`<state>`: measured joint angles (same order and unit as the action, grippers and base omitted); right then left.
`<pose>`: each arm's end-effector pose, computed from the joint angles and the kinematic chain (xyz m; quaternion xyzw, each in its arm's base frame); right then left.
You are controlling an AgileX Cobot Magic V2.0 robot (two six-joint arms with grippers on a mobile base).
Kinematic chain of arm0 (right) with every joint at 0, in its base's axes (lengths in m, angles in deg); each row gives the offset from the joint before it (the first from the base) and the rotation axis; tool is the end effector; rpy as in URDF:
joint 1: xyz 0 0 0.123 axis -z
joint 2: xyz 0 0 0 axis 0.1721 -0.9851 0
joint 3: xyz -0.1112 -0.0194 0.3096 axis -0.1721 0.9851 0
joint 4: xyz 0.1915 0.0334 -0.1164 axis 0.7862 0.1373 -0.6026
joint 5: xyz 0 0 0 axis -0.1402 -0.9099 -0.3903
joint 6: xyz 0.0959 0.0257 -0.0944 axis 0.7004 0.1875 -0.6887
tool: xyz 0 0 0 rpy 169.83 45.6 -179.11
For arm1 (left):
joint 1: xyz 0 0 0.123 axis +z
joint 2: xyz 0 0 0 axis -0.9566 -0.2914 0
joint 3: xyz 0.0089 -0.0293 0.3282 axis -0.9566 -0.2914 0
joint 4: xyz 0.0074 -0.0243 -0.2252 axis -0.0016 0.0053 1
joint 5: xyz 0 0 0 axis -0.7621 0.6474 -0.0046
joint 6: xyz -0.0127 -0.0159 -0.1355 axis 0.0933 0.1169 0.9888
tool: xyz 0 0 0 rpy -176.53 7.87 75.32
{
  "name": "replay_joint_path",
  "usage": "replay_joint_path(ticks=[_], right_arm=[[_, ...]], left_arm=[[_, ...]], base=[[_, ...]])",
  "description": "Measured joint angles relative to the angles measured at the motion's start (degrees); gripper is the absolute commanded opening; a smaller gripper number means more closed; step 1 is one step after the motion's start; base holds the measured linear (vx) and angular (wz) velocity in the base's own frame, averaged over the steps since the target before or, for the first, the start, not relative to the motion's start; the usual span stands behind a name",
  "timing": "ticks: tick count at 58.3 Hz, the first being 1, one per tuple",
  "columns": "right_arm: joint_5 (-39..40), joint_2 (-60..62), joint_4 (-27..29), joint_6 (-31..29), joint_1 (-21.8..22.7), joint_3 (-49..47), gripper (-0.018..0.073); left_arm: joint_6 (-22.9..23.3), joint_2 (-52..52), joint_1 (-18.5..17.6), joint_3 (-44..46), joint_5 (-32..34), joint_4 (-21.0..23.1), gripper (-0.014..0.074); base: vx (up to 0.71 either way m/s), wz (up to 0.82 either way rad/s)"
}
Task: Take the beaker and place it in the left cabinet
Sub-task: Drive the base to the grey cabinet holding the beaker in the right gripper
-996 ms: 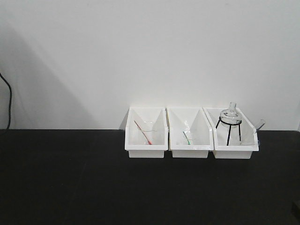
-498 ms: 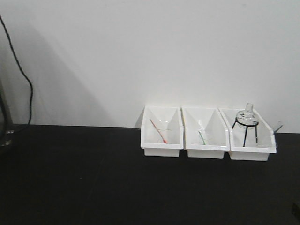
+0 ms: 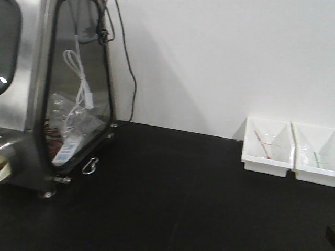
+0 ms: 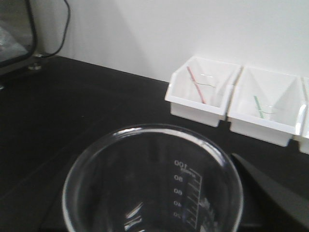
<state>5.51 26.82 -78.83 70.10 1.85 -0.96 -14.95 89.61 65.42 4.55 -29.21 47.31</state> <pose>0.1198 0.0131 0.3108 -0.0601 0.7670 0.0223 0.6385 0.0271 0.0049 0.1596 0.0266 0.7981 -0.0216 0.6015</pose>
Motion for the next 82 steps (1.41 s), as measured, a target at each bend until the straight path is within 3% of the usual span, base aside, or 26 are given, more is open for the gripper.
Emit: replay_joint_path(ticks=[49, 82], right_arm=[[0.0, 0.0, -0.1, 0.0, 0.0, 0.0, -0.0004], [0.1, 0.0, -0.1, 0.0, 0.0, 0.0, -0.0004]], left_arm=[[0.0, 0.0, 0.0, 0.0, 0.0, 0.0, 0.0003], [0.0, 0.0, 0.0, 0.0, 0.0, 0.0, 0.0003]], base=[[-0.13, 0.64], [0.11, 0.75]])
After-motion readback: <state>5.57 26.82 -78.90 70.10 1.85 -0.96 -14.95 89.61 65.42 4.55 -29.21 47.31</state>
